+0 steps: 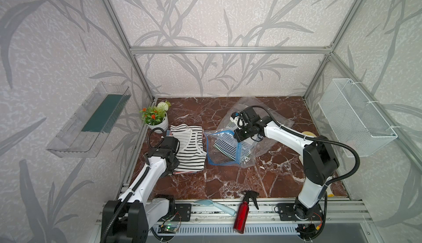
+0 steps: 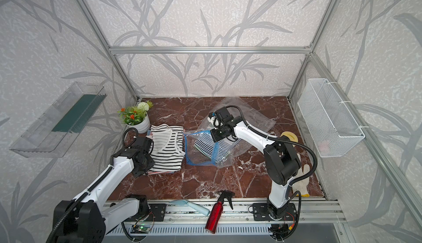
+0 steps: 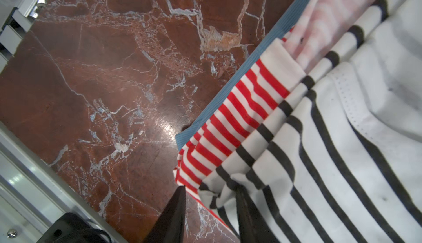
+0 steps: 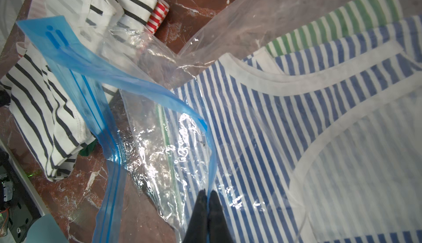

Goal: Take the tank top out of the vacuum bag
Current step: Adjust the tank top.

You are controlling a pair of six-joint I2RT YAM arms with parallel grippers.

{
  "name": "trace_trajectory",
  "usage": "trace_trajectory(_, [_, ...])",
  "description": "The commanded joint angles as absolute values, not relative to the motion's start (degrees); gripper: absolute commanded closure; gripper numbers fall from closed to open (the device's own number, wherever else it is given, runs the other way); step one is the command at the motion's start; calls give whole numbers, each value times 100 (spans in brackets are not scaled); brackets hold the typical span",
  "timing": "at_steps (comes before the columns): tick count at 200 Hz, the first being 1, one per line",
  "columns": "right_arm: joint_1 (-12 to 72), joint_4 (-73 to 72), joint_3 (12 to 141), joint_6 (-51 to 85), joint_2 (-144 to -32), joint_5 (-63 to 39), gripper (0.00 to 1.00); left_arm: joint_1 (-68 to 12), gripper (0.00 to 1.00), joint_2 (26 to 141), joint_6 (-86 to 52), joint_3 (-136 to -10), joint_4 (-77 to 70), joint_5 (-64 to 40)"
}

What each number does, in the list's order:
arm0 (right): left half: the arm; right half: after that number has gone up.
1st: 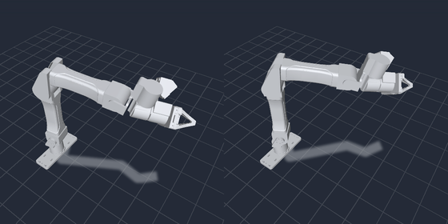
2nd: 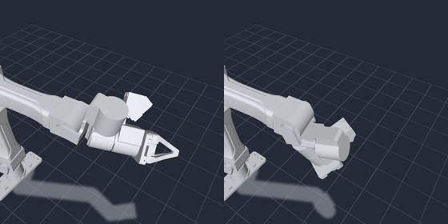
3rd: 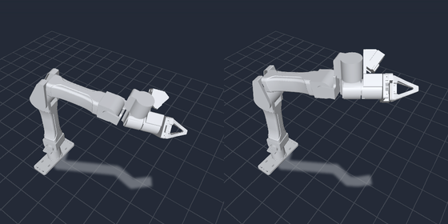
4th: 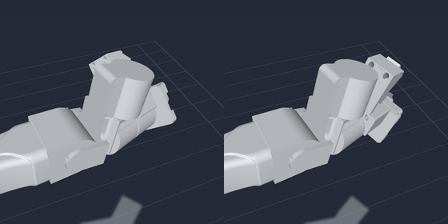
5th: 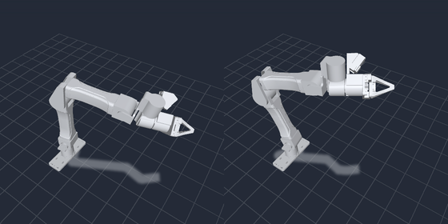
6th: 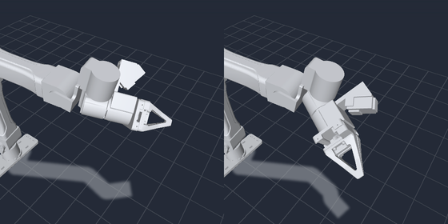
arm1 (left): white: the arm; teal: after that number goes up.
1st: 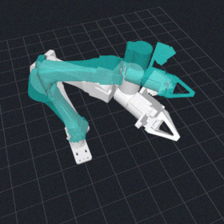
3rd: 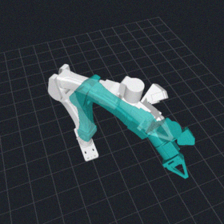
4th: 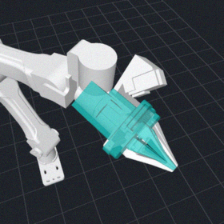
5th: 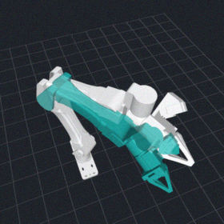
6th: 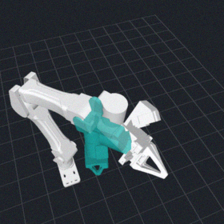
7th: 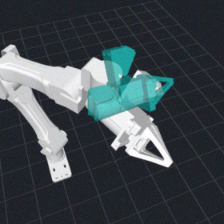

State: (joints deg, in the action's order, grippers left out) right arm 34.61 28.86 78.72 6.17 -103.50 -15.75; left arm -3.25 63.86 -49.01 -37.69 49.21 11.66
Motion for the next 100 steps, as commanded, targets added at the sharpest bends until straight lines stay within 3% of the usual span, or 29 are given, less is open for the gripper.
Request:
trace_trajectory(1, [3500,2852,7824,641,-10221,-1741,100,-299,63,6650,-4829,-3997,4814,1171])
trace_trajectory(16, [3499,2846,7867,651,-10254,-1766,100,-301,66,6812,-4845,-3974,4711,1226])
trace_trajectory(50, [3498,2898,7919,630,-10252,-1760,100,-296,100,6747,-4980,-3996,4892,1473])
trace_trajectory(100, [3514,2898,7933,641,-10270,-1789,100,-307,100,5783,-5251,-4077,5545,1856])
